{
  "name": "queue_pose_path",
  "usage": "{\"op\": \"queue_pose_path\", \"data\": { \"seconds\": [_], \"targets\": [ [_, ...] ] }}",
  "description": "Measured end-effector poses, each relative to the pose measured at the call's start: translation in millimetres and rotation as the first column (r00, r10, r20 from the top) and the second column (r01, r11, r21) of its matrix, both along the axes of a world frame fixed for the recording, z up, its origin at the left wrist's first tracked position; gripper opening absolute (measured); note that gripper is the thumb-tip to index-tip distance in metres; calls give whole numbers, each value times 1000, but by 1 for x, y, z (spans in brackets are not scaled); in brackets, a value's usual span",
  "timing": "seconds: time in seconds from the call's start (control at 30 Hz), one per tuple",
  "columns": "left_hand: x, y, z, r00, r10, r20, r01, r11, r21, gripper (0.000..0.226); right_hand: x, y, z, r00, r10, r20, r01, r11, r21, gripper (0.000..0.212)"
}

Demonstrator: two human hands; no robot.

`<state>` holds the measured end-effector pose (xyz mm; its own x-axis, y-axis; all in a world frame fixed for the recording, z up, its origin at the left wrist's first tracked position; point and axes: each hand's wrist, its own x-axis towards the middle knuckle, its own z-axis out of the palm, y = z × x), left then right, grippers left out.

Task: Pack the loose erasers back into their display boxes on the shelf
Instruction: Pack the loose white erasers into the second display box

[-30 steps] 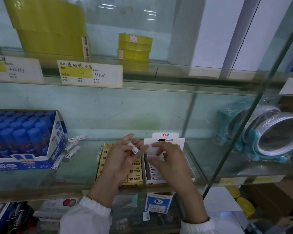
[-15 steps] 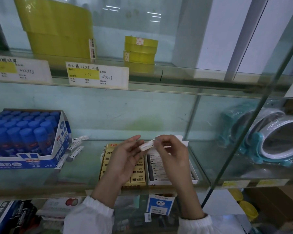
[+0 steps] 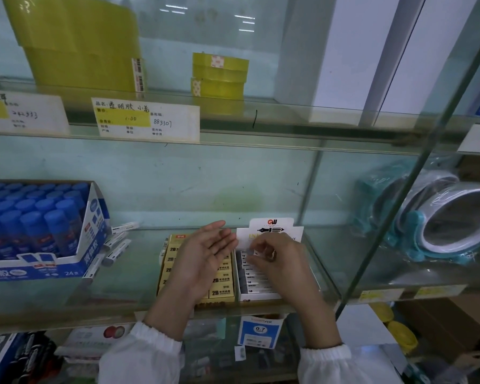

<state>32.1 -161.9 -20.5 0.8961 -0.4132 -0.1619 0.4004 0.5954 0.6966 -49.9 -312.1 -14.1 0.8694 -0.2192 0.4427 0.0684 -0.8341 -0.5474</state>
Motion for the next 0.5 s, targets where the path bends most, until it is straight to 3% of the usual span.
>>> {"op": "queue_pose_path", "data": {
  "seconds": [0.13,0.23,0.3,0.5],
  "targets": [
    [-1,1,1,1000,3,-5,-3,1000,-14,28,1,11,2,997,71,-5,-71,997,28,8],
    [-1,1,1,1000,3,-11,-4,1000,-18,28,0,4,-2,990,-121,70,120,993,17,13],
    [-1,1,1,1000,3,-15,-3,1000,-20,28,-1,-4,-4,976,-217,0,217,975,-48,17],
    [1,0,0,1000,9,-18,-9,1000,-19,27,-4,-4,-4,991,-97,-90,93,994,-51,12]
  ]
}}
